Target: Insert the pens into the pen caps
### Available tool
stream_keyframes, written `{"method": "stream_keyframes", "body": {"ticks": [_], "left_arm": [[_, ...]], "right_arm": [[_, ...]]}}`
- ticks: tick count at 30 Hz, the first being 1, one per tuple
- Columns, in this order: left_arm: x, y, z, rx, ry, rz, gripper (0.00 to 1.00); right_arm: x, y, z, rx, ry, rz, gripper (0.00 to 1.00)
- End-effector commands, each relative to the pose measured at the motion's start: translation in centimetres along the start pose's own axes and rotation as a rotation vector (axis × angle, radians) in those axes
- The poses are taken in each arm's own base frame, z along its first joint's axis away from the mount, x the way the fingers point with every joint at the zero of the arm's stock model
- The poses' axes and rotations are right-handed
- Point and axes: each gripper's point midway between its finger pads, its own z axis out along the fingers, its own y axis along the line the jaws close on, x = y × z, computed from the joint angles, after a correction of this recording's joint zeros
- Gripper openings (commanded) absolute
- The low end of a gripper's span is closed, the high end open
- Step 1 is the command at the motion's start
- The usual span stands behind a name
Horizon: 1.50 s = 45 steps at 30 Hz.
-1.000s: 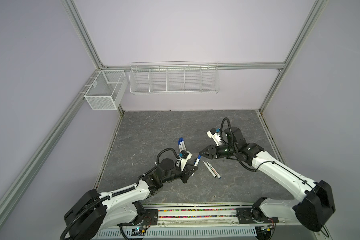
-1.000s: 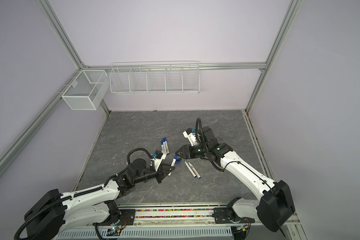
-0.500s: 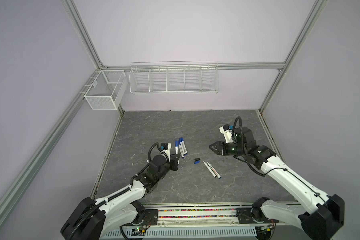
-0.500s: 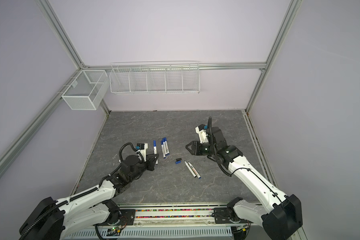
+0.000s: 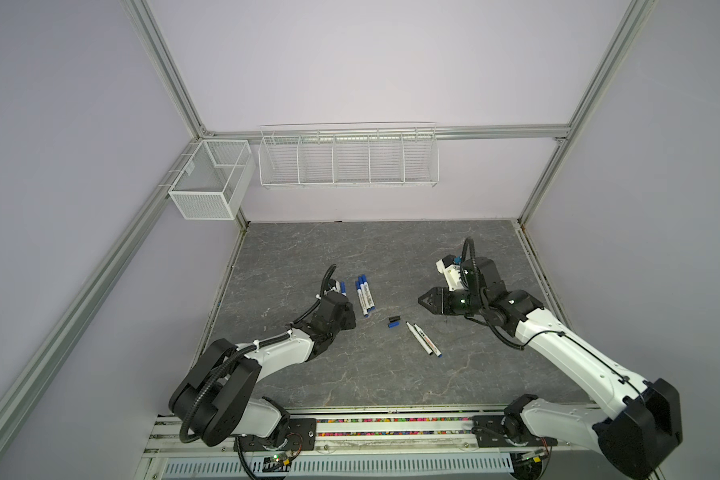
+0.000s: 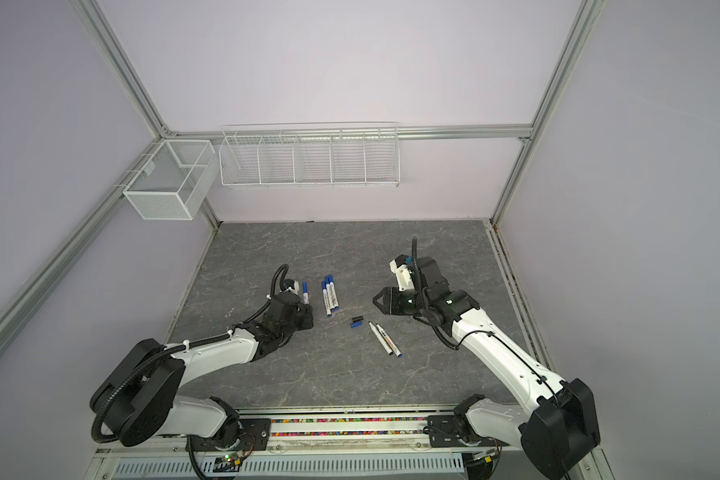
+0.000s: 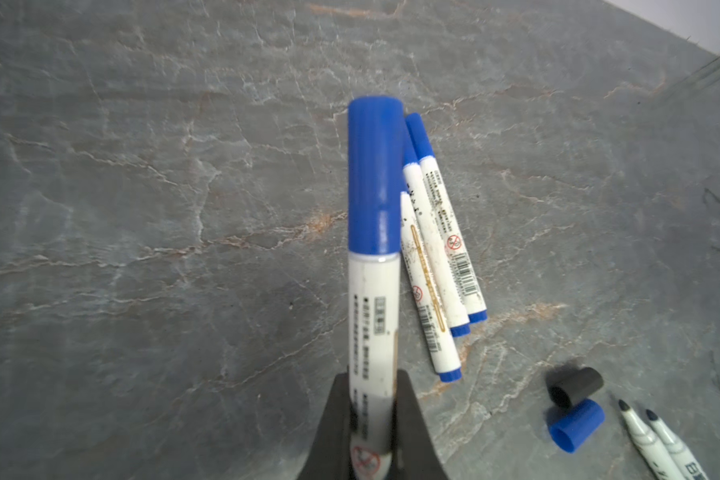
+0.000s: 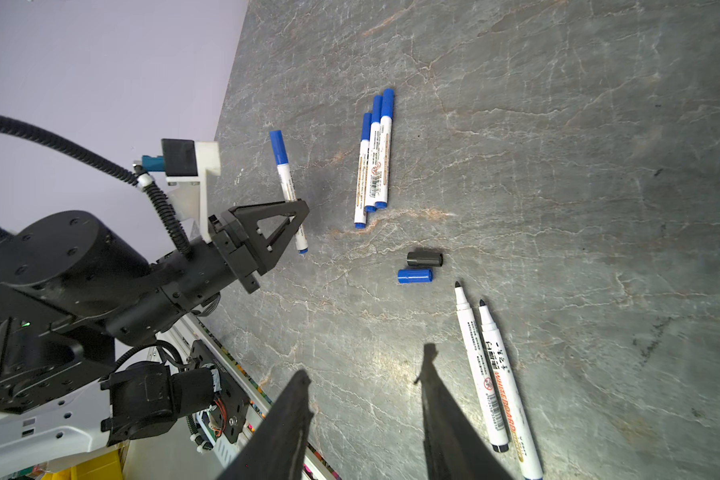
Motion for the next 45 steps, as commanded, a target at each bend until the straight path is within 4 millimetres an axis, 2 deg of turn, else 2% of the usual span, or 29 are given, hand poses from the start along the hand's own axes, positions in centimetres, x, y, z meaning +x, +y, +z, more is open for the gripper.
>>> {"method": "stream_keyframes", "body": {"ticks": [1,4,7,11,18,24,28,33,36,45], "left_arm": [[-0.3,-0.3,1.3,-0.008,0.014,-0.038,0.01],[0.4,-0.1,2.3,-0.025,0.044,-0.047,0.07],[0.9,-0.1,2.9,-0.033,0.072,-0.055,0.24],[1.0,-0.4,3.2,-0.021,0.085,-0.065,0.36],[0.7,-1.5,2.6,0.047,0.071,-0.072,0.4],[-0.8,-3.8,0.2,0.193,0.019,-0.055,0.45],[-1.9,-4.8,-1.9,0.26,-0.022,-0.039,0.52],[-2.4,-4.1,-4.0,0.253,-0.057,-0.083,0.57],[-1.9,-3.2,-4.7,0.248,-0.074,-0.124,0.59],[-0.4,-1.9,-5.1,0.229,-0.064,-0.143,0.62]], "right_arm": [[1.4,-1.0,0.2,0.036,0.036,0.019,0.45],[1.6,-1.5,0.1,0.061,0.043,0.011,0.45],[2.2,-2.3,0.2,0.095,0.059,0.009,0.45],[3.2,-3.3,0.7,0.128,0.092,0.018,0.45],[5.5,-5.6,2.0,0.221,0.191,0.004,0.45],[7.3,-7.6,3.5,0.337,0.29,-0.05,0.44],[8.0,-8.3,5.0,0.384,0.342,-0.086,0.44],[7.7,-9.5,6.1,0.476,0.372,-0.141,0.42],[7.4,-9.8,6.9,0.496,0.384,-0.16,0.42],[7.8,-10.0,9.1,0.493,0.437,-0.181,0.39]]}}
